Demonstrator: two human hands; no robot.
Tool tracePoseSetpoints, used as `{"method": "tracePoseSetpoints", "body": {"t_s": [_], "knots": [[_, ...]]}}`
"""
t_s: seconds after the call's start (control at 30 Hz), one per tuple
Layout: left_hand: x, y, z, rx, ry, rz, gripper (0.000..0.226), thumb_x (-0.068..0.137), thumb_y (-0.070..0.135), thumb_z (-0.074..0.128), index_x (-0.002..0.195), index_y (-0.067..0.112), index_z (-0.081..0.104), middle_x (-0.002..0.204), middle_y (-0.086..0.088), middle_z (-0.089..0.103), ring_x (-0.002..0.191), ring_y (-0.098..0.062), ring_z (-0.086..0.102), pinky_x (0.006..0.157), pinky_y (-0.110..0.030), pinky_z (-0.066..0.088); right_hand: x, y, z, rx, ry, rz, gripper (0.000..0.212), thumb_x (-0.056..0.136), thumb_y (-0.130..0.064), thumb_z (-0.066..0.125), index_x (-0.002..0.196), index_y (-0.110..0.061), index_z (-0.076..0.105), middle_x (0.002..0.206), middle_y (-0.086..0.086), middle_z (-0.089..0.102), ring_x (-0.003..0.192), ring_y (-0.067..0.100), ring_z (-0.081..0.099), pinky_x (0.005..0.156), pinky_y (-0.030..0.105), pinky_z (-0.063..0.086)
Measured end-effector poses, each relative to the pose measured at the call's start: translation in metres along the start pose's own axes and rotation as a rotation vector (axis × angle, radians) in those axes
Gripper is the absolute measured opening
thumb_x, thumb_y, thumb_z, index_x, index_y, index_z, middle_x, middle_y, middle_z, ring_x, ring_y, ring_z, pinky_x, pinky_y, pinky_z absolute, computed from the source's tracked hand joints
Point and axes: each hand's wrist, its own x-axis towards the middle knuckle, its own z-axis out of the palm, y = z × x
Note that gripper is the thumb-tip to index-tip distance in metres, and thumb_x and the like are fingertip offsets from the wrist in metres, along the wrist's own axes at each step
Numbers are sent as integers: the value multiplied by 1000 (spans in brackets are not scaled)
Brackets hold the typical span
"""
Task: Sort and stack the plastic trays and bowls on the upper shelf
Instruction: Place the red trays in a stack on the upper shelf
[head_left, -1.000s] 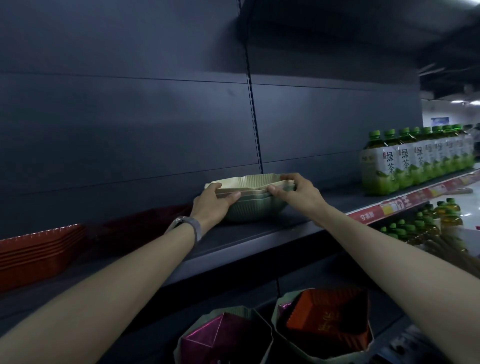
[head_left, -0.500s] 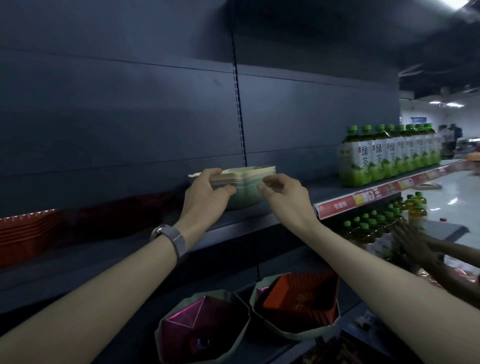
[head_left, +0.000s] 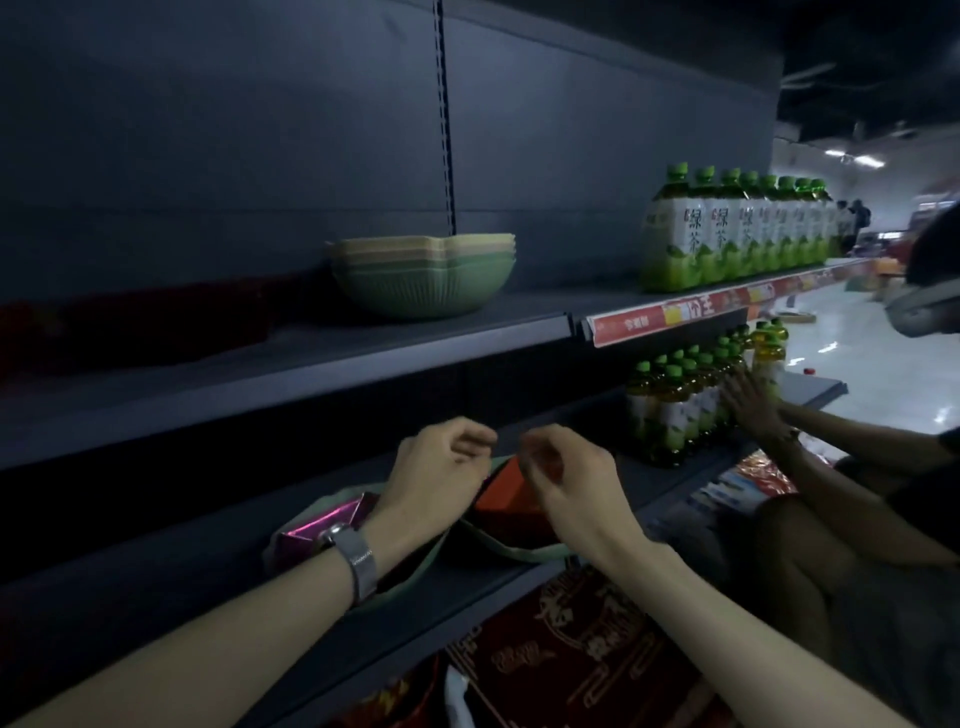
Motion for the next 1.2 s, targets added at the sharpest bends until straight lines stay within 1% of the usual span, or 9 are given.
{"method": "tracePoseSetpoints", "body": {"t_s": [0.07,0.2,0.33,0.4,0.5,0.7,0.87,1.0,1.2], "knots": [[-7,-22,17,35,-54,-47,22,92,13,70,102,32,78,94,13,76,83,3,71,76,-14,55,-14,18,5,-66,-24,53,25,100,-23,65,124,-22,69,117,-11,66,109,11,63,93,36,55],[-15,-64,48,113,-200,-149,26,98,19,63,119,32,70,110,10,69,96,-4,67,82,-19,55,-35,52,8,-209,-49,194,37,104,-30,61,139,-20,60,129,-8,52,121,17,53,95,37,53],[-13,-86,67,215,-258,-121,39,102,18,57,140,30,60,128,2,60,99,-8,61,72,-12,48,-42,84,8,-345,-125,321,52,102,-34,58,152,-23,46,146,4,38,136,31,41,97,45,53],[-7,-94,73,257,-278,-95,44,104,18,53,148,28,53,136,0,54,106,-10,58,84,-19,49,-43,93,9,-365,-160,378,56,101,-35,59,153,-27,42,152,8,34,138,35,40,96,48,53],[8,-105,80,316,-293,-104,48,106,18,48,153,27,46,149,-7,45,136,-24,45,112,-36,43,-42,104,10,-399,-195,431,55,100,-35,59,151,-28,42,154,13,35,135,41,45,90,50,55],[40,-123,91,419,-281,-129,44,107,18,46,150,23,53,148,-15,46,139,-33,36,116,-38,34,-41,106,13,-406,-152,386,25,100,-35,60,122,-25,57,110,5,60,101,32,57,76,50,56],[53,-140,98,421,-291,-164,30,106,24,51,129,17,70,128,-17,63,132,-36,38,110,-39,38,-41,107,15,-338,-78,340,13,90,-8,63,97,-18,60,81,1,60,76,28,56,59,39,46],[53,-142,94,373,-293,-170,24,107,29,56,117,14,72,109,-9,50,130,-36,42,111,-43,41,-42,112,16,-290,-22,336,23,89,1,62,100,-18,67,64,-4,60,54,15,53,50,27,33],[46,-144,88,299,-195,-112,17,105,24,63,111,16,76,118,-10,48,102,-26,56,89,-26,41,-51,113,16,-265,54,263,22,99,-10,64,117,-20,70,75,-4,67,58,12,57,58,32,48]]}}
